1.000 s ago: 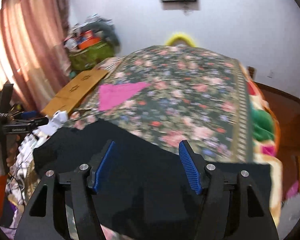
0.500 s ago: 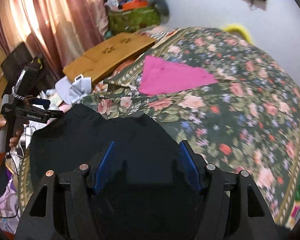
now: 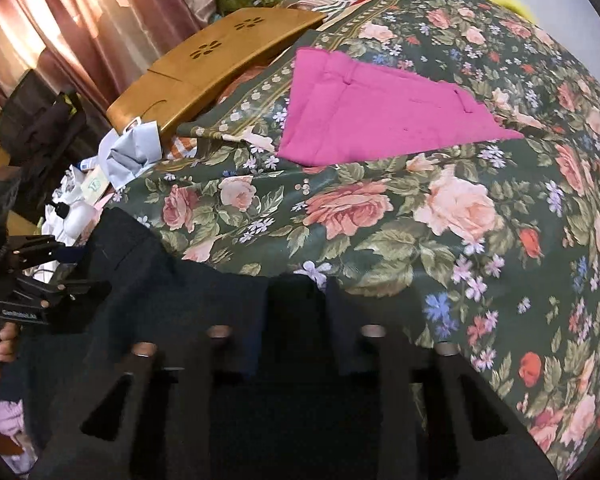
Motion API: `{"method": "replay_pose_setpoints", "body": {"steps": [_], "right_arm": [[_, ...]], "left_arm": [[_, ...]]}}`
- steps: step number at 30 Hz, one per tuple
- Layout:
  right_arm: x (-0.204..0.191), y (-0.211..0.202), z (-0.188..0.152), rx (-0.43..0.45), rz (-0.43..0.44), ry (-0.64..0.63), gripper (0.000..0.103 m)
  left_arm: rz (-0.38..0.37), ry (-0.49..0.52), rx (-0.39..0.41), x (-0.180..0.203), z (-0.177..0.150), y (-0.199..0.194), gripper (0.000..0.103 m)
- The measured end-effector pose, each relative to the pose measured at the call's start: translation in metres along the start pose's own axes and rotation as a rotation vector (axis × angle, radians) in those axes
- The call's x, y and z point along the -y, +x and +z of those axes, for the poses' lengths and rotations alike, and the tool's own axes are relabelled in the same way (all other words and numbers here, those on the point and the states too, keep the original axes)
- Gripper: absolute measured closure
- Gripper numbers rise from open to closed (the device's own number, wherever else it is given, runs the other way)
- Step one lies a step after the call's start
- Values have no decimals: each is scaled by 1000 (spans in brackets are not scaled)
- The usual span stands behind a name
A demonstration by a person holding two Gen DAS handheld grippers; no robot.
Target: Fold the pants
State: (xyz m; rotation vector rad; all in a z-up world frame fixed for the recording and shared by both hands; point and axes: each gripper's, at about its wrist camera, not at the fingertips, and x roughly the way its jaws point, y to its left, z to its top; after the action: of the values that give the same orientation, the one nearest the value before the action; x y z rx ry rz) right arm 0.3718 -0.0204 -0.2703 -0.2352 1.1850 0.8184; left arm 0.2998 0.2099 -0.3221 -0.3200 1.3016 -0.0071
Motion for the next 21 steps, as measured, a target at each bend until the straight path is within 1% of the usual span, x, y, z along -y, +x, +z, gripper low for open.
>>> {"method": "replay_pose_setpoints", "body": {"steps": [1,2,3,4,7,9,10,11,12,13,14,15,18,19,21], "right_arm": [[2,-1,-2,15,4,7,91],[2,-2,-5,27,3,12,92],[4,-3,-5,37,1,16,93],[4,-5,-5,48,-7,18,94],[1,-10,-3,88,-71,-5,95],[-2,-13,-2,105,-125,-45,96],[-2,-11,-1,100,-150,-56,96],[-2,-9,0,99,-196,-63,97],[0,-8,0,95,-216,-63,97],[5,-5,2,81,-227,-55,97],[10,-5,3,72,-231,-40,96],[14,-6,2,70,-234,-30,96],[13,-13,-1,52,-239,-35,89],[11,-18,-2,50,-244,-39,85],[7,-30,-6,58,-236,-43,78]], "left_arm": [[27,14,15,2,-1,-1,64],[58,31,27,4,-2,-2,68],[75,32,36,6,-3,-2,69],[90,33,43,6,-3,-2,73],[171,65,79,10,-1,-5,84],[210,75,94,11,0,-5,84],[250,81,101,12,1,-4,95],[346,95,110,11,1,-2,101],[407,110,118,9,0,2,101],[419,97,86,1,-2,8,101],[382,74,54,-7,-4,12,101],[347,56,51,-13,-7,11,101],[292,57,86,-17,-16,-9,100],[272,62,102,-15,-18,-17,97],[250,70,119,-9,-20,-30,86]]}}
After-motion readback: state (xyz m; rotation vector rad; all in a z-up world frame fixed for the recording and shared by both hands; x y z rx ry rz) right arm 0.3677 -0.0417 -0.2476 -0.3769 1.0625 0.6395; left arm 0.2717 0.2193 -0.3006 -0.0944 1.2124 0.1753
